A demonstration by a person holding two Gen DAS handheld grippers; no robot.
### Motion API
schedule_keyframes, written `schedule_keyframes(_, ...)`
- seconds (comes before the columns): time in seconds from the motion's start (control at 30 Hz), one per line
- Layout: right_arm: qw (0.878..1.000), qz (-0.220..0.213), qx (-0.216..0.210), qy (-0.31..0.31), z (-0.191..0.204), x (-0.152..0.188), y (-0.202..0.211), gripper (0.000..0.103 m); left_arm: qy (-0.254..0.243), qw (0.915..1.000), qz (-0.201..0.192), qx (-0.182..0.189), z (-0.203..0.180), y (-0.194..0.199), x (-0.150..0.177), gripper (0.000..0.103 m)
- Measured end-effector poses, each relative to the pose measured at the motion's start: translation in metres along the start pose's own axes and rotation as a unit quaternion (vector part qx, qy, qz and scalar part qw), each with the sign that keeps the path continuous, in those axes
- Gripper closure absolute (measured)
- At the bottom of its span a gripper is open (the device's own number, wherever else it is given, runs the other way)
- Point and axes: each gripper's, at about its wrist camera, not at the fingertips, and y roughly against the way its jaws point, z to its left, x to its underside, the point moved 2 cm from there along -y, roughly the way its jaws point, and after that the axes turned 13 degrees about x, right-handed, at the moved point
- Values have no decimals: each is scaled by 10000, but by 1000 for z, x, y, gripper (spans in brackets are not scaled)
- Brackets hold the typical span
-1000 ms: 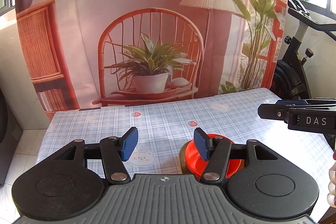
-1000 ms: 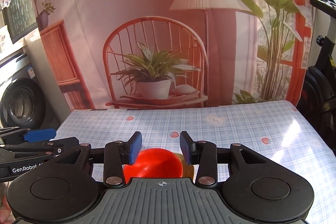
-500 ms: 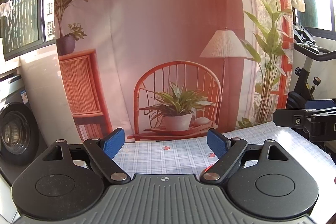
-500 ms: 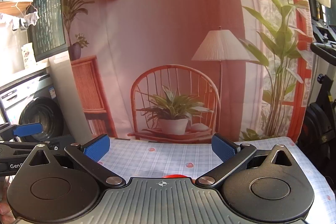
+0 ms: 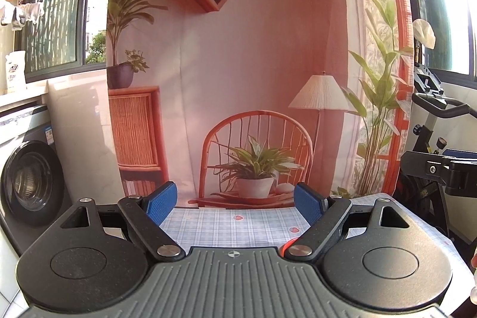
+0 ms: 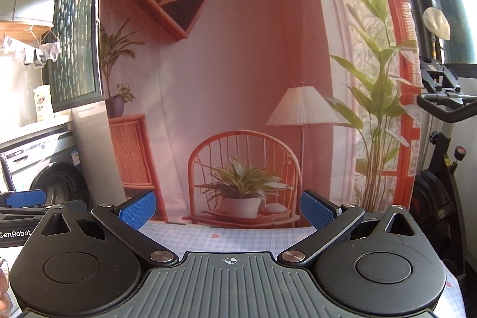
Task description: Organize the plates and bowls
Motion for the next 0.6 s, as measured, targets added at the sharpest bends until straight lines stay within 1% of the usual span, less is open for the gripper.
schedule_keyframes(0.17,9999,-32,30,-99,-2,4,13,0,138,9999,-24,-33,2,15,6,16)
schedule_keyframes(0.37,9999,-34,119,-77,-3,7,16,0,102,9999,12,-111,5,16,10,16)
schedule_keyframes(0.6,9999,-31,157,-34,-3,8,14,0,172,9998,70,-105,8,14,11,16)
